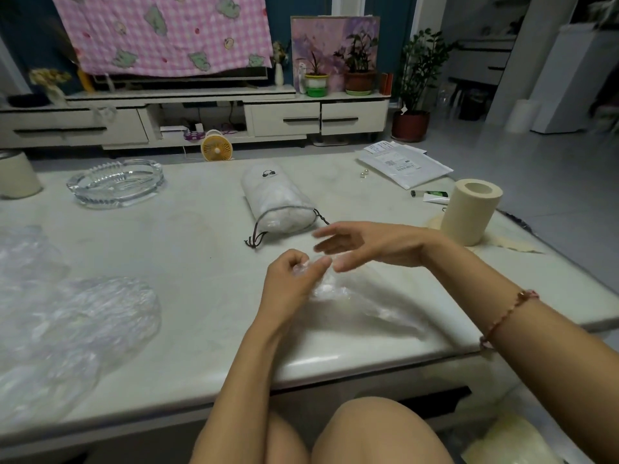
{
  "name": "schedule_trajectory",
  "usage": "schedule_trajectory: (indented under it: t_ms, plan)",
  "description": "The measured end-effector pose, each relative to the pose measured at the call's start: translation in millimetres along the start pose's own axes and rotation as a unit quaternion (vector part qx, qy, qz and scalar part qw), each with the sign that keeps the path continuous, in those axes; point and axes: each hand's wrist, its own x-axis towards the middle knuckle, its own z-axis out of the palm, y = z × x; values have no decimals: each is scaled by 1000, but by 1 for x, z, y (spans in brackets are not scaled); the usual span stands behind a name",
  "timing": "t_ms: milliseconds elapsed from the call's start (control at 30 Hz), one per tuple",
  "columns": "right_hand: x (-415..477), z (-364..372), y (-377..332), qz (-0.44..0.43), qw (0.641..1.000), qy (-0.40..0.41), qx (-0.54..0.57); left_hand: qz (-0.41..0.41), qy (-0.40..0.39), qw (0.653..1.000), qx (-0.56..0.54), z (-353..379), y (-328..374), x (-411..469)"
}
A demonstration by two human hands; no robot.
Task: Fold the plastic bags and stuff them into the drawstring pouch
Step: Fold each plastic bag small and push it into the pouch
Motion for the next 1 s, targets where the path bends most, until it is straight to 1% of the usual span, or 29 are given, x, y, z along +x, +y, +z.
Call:
schedule_trajectory:
  t_ms: [67, 133, 167, 200, 267, 333, 367, 433, 467, 500, 633, 733, 800, 833, 900, 933, 967, 1000]
  plan:
    - [5, 4, 1, 43, 996, -70, -26, -4, -30, 1000, -7, -2, 0, -2]
    - [9, 10, 9, 55, 994, -93, -15, -7, -38, 999, 0, -4, -3, -3]
    - [9, 11, 11, 58, 994, -92, -6, -7, -24, 1000, -1, -6, -4, -3]
    - [5, 14, 15, 56, 995, -79, 15, -7, -2, 1000, 3, -7, -4, -3]
    - [-1, 13, 20, 49, 997, -41, 37, -1, 86, 996, -5, -10, -5, 1]
    - [-4, 14, 21, 40, 998, 13, 45, -16, 166, 985, -50, -13, -5, 5]
    - [-5, 15, 22, 28, 997, 50, 55, -40, 159, 983, -85, -11, -4, 6]
    - [-5, 17, 22, 15, 989, 108, 102, -106, 63, 980, -158, -1, -1, 6]
    - [-5, 19, 22, 9, 985, 116, 126, -129, 13, 977, -172, 5, -1, 4]
    - [-4, 21, 22, 5, 984, 113, 140, -132, -11, 976, -172, 10, -2, 2]
    - [-3, 25, 17, -7, 982, 89, 165, -97, 39, 984, -145, 12, 0, -1]
    - [1, 24, 11, -12, 979, 87, 186, -80, 19, 988, -128, 8, 5, -3]
    - [3, 24, 8, -15, 975, 114, 192, -89, 20, 985, -148, 7, 8, -5]
    - [3, 25, 6, -17, 972, 129, 197, -104, 27, 977, -182, 6, 11, -5]
    - [4, 25, 4, -32, 973, 143, 181, -149, 31, 947, -284, 2, 16, -5]
    - [3, 25, 3, -44, 974, 143, 170, -175, 17, 928, -328, 0, 19, -5]
    - [2, 26, 2, -56, 976, 139, 158, -203, -9, 915, -349, -2, 20, -6]
    - [2, 26, 1, -66, 978, 132, 144, -222, -42, 910, -347, -4, 20, -7]
